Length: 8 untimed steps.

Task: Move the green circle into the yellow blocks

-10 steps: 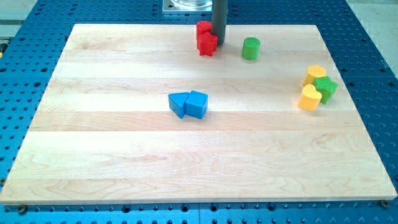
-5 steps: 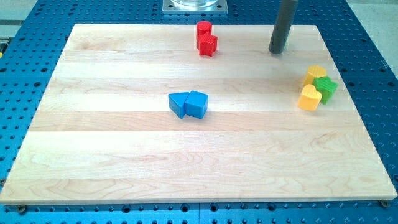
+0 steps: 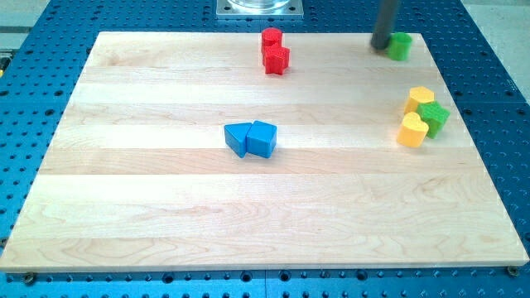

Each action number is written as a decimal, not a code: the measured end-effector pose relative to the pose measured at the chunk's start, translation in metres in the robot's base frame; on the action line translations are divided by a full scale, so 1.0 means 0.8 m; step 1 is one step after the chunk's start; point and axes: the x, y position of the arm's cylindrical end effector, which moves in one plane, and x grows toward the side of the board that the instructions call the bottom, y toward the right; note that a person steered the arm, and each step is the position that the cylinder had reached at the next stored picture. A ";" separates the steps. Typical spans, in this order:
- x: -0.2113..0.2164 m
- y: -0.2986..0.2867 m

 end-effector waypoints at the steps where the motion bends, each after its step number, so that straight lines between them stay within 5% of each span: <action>1: -0.034 0.008; 3: -0.025 0.035; 4: 0.020 0.059; 6: 0.009 0.065; 8: 0.088 0.059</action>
